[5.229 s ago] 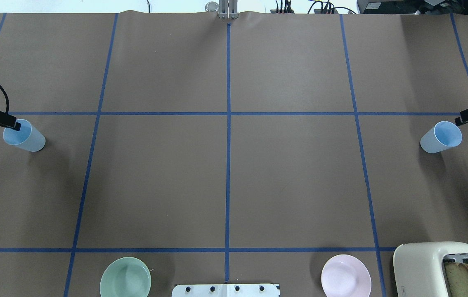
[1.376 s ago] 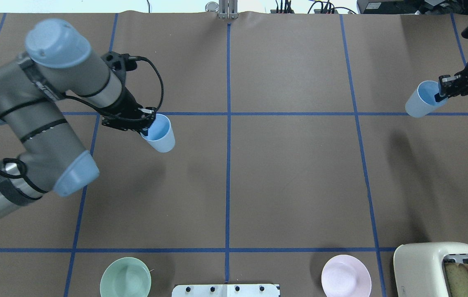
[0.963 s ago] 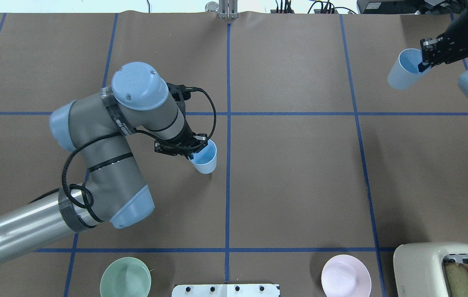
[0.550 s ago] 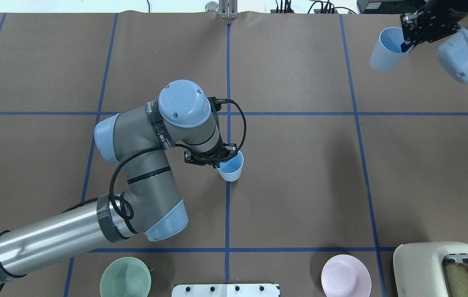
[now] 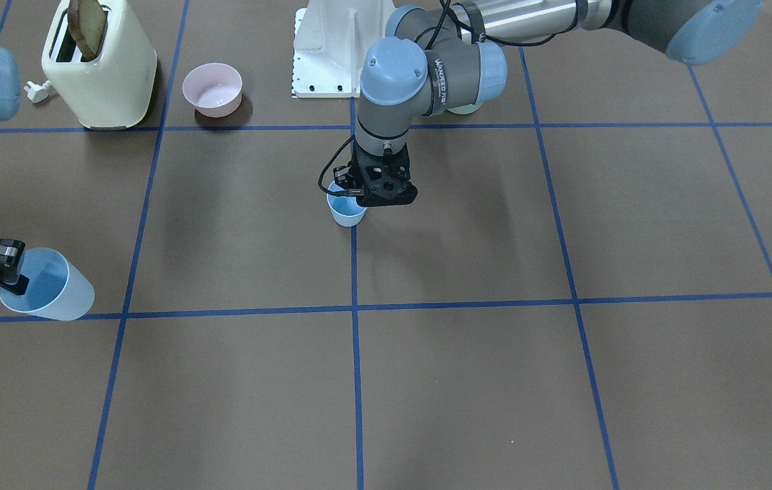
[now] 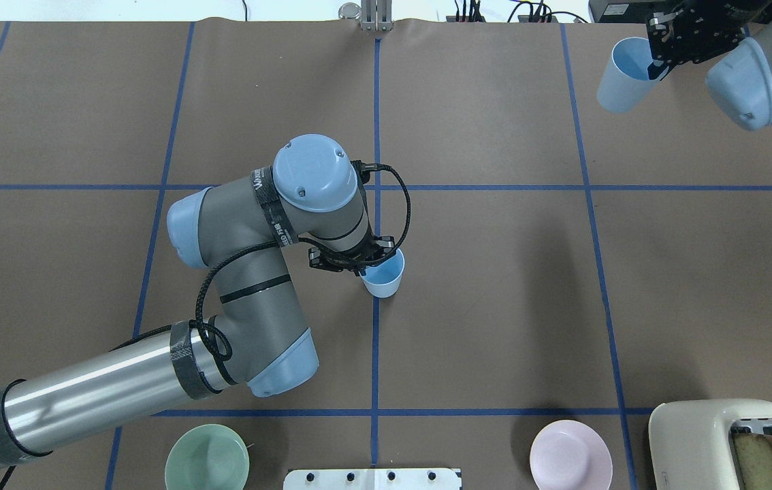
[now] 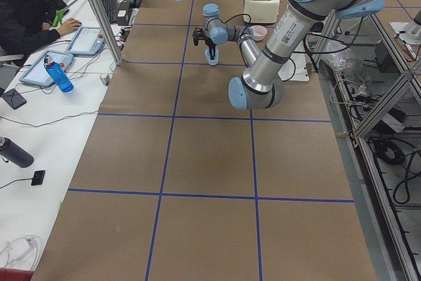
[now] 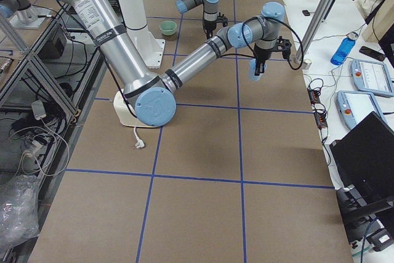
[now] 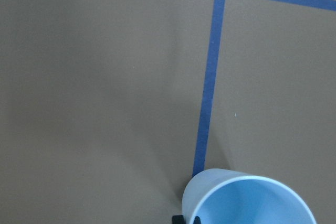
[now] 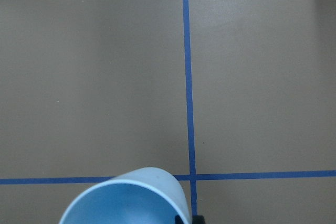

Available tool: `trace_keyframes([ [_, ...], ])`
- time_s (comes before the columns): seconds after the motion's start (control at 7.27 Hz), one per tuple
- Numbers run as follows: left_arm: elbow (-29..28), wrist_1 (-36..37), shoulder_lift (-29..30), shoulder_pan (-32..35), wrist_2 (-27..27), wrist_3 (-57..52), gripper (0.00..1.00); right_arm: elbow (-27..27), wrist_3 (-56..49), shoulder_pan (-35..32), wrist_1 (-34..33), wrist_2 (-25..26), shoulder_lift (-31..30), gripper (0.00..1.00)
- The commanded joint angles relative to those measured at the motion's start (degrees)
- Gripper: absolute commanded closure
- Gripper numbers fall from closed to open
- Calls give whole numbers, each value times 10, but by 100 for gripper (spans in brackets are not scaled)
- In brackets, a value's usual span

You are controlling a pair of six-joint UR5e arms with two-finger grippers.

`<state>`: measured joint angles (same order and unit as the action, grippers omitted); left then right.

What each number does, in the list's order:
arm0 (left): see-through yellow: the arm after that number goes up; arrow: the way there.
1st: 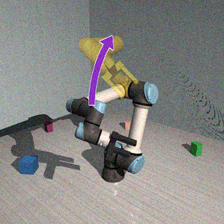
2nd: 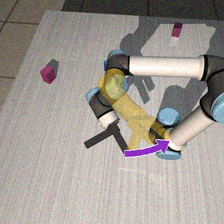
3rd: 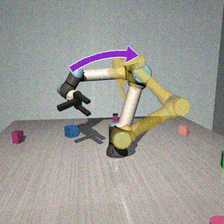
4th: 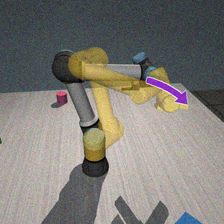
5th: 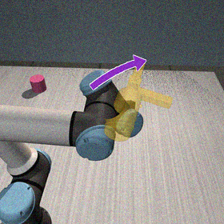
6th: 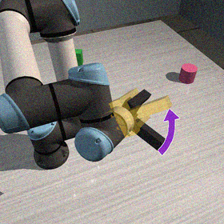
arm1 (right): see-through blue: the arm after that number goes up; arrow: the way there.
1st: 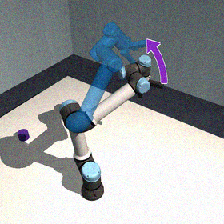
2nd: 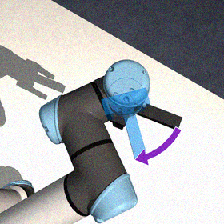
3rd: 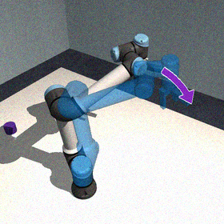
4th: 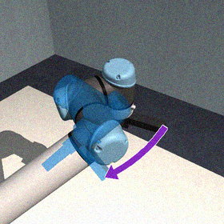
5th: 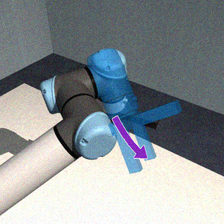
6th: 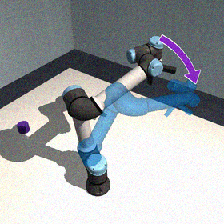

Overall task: Stack blue cups with both arms
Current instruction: 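Release the left cup at centre and withdraw left arm while right arm approaches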

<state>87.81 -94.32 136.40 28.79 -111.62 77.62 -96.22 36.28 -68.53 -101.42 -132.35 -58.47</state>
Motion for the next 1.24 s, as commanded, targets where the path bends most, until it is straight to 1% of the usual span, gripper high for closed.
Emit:
trace_keyframes([
  [0.0,3,-1,-3,0,1,-2,100,0,0,2,0,1,0,100],
  [0.14,4,-3,-3,1,1,-2,48,0,0,2,1,1,0,100],
  [0.28,10,-6,-3,2,1,-2,29,-1,1,2,0,0,1,100],
  [0.41,23,-6,-9,3,1,-7,4,-2,4,3,0,-1,2,100],
  [0.55,54,-6,-21,12,-3,-10,3,-10,30,11,1,-2,7,100],
  [0.69,110,8,-47,46,-30,-44,2,-24,81,29,2,-2,17,100],
  [0.83,152,11,-96,89,-71,-91,2,-40,142,60,4,3,29,100],
  [0.96,177,11,-135,138,-107,-147,2,-57,213,98,5,23,47,100],
  [1.1,184,10,-169,185,-133,-210,2,-73,264,136,6,49,61,100],
])
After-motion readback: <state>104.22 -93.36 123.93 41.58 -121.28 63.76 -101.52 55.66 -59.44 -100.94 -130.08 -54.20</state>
